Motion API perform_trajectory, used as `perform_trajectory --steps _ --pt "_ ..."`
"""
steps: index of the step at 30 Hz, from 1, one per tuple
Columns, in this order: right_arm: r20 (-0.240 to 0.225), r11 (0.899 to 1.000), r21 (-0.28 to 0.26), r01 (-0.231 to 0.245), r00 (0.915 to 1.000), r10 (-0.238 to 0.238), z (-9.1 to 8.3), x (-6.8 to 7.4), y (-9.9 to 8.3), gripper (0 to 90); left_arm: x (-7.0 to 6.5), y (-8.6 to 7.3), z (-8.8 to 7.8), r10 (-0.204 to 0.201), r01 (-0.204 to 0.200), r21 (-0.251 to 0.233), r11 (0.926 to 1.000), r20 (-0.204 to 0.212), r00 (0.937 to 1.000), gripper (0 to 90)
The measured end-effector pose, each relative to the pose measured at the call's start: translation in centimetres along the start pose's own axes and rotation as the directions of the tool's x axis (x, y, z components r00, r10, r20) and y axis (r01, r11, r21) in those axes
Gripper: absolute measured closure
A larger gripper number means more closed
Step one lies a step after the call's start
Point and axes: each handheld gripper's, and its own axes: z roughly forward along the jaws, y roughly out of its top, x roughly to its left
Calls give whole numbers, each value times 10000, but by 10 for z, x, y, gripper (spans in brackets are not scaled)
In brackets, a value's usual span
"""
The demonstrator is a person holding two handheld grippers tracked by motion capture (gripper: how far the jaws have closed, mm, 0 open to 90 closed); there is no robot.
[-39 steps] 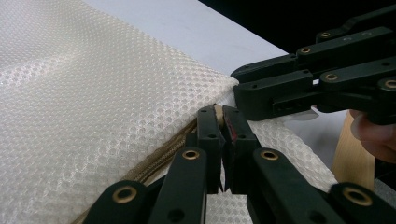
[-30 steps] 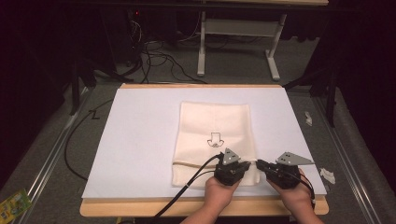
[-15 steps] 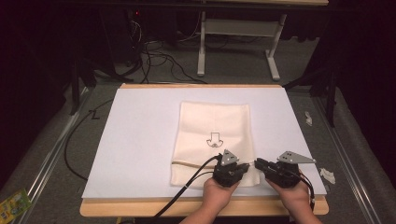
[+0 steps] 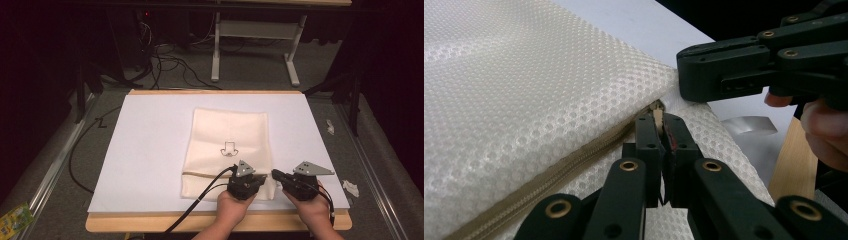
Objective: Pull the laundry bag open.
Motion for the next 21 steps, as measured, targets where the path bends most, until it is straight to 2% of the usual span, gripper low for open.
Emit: perform_trajectory --steps 4,6,8,11,13,14,21 --pt "3 10000 -47 33 10000 -33 -2 2 1 886 3 2 -4 -248 251 -135 9996 169 9995 879" --pt "-92 9999 -130 24 10000 -25 -3 2 1 883 1 2 -5 -101 102 -101 9999 48 9999 878" --pt "-226 9998 -103 -154 9996 151 -1 0 -1 861 0 0 -5 79 -80 -51 10000 -56 10000 878" --pt "-356 9990 -162 -424 9985 419 0 -3 -4 826 0 -1 -5 74 -75 -66 10000 -64 10000 878" --pt "-497 9970 -122 -770 9958 763 1 -5 -6 771 1 0 -6 66 -66 -175 9998 -29 10000 877" --pt "-589 9956 -104 -929 9940 922 1 -6 -7 770 2 1 -6 22 -21 -172 9999 13 10000 877" --pt "-749 9942 -24 -1075 9914 1070 4 -7 -9 801 3 1 -5 -14 14 -136 9999 38 10000 877"
